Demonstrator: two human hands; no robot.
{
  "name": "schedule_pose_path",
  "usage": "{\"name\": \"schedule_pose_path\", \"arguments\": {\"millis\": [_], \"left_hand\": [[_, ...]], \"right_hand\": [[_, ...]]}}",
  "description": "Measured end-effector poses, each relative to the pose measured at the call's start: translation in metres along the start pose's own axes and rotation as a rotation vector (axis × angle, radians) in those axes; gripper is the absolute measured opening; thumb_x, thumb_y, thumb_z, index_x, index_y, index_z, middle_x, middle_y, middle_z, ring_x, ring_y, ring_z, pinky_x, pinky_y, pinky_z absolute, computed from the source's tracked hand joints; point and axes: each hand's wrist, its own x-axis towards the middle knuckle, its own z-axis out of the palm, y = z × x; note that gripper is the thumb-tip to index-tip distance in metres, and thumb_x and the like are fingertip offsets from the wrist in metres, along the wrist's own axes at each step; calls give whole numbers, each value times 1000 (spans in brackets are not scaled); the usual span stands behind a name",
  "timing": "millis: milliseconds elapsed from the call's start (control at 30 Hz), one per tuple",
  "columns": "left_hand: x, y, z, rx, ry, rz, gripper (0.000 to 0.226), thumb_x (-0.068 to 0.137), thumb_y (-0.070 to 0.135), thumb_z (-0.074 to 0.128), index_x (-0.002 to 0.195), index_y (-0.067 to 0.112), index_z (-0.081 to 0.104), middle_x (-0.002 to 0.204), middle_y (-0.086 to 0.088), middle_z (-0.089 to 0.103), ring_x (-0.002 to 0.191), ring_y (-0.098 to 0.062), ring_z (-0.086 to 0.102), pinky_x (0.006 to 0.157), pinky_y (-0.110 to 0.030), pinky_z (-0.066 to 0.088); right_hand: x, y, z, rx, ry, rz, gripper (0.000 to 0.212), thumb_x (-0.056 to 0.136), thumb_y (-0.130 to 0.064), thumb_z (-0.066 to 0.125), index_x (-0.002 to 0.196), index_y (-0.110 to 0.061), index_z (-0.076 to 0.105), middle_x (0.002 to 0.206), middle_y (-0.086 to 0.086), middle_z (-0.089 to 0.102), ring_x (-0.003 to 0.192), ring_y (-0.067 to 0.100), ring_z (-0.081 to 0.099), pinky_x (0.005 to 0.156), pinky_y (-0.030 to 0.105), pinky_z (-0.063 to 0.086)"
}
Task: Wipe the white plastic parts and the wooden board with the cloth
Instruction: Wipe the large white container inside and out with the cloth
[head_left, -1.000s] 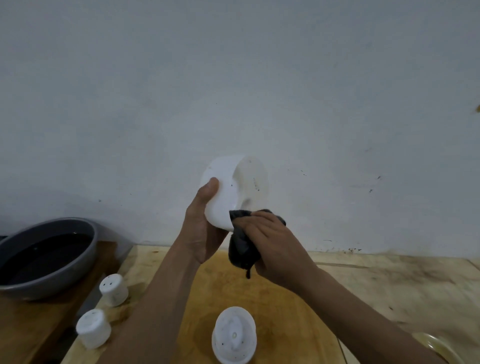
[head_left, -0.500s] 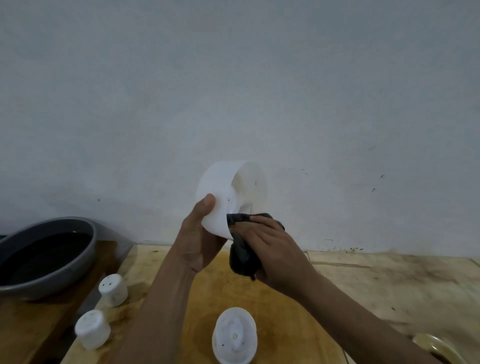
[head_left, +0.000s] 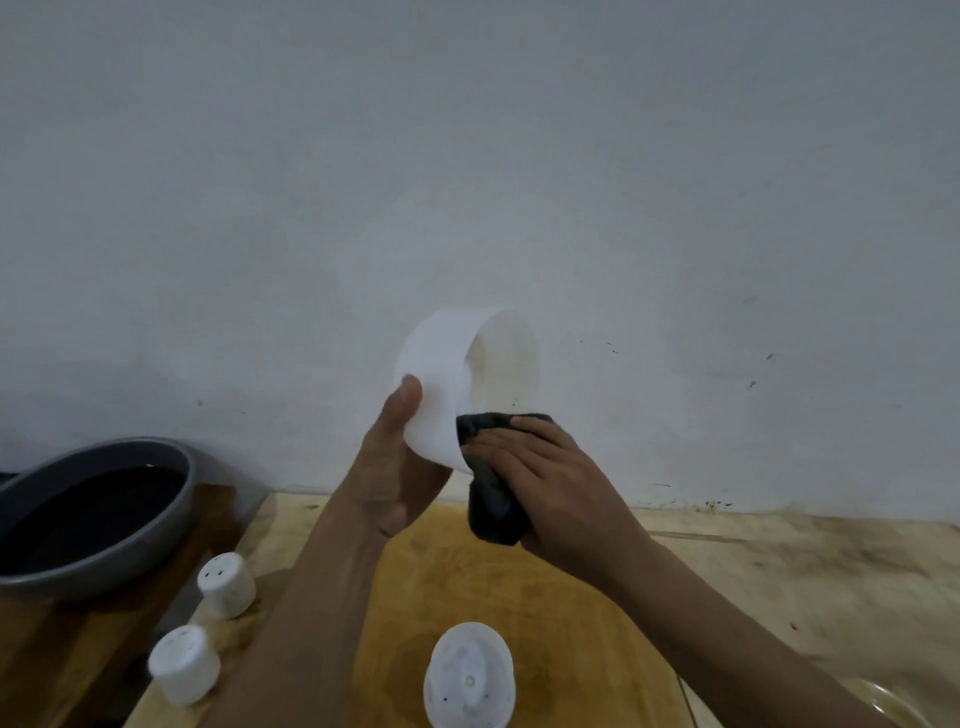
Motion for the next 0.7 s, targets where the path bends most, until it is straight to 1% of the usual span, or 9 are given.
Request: {"name": "schedule_pose_path", "arguments": {"millis": [100,167,267,367,433,500,567,633,700], "left_hand": [[3,-5,1,18,37,-16,93,51,52,96,128,8,69,134,-20,65,117,-35,65,102,-48,53],[4,1,5,63,59,-64,80,63,50,90,127,7,70,131,-21,65,114,-35,65,102,-47,53],[7,14,10,147,89,-154,56,88,56,63,119,11,76,124,-18,68,106,-32,68,93,-45,55],[12,26,9,157,75,-172,81,87,77,43,126,13,73,134,-15,67,118,-31,67,100,-45,51],[12,22,7,84,59,-86,87,78,81,56,130,13,71,139,-16,64,126,-32,63,101,-45,54],[9,10,3,-5,62,1,89,58,71,84,125,13,73,135,-16,66,121,-31,66,97,-43,58],[8,1,4,-7,67,41,86,49,60,95,119,13,76,128,-16,71,115,-31,69,95,-42,59],[10,2,9,35,99,29,74,63,53,90,123,12,74,129,-18,70,119,-35,67,100,-45,56],[9,7,9,90,141,-30,66,82,49,73,134,10,66,136,-20,65,127,-39,60,109,-51,48]], "right_hand": [[-4,-4,3,25,-100,17,85,59,-17,88,132,-19,44,128,2,66,119,15,57,109,31,35],[-9,5,6,-49,-176,-1,76,67,-23,82,134,-19,47,131,1,64,120,16,58,111,30,32],[-12,20,9,-170,-182,-39,57,80,-23,74,134,-17,55,135,1,62,125,16,56,114,33,30],[-5,21,8,-174,-99,-44,45,86,-16,63,131,-12,60,132,4,64,123,19,57,113,36,34],[1,16,3,-114,-44,-22,45,84,-15,59,129,-12,58,129,4,65,121,19,56,112,36,33],[5,8,1,-14,-22,21,58,75,-12,73,129,-15,52,125,4,67,117,19,57,109,36,38],[5,-2,1,51,-31,53,66,68,-12,82,125,-15,50,120,5,68,112,21,60,105,38,45],[3,-6,3,89,-49,65,61,68,-13,82,122,-13,53,119,6,68,108,20,59,102,36,46],[-1,-3,3,48,-107,41,54,75,-17,73,124,-14,52,122,5,66,109,18,57,102,34,45]]}}
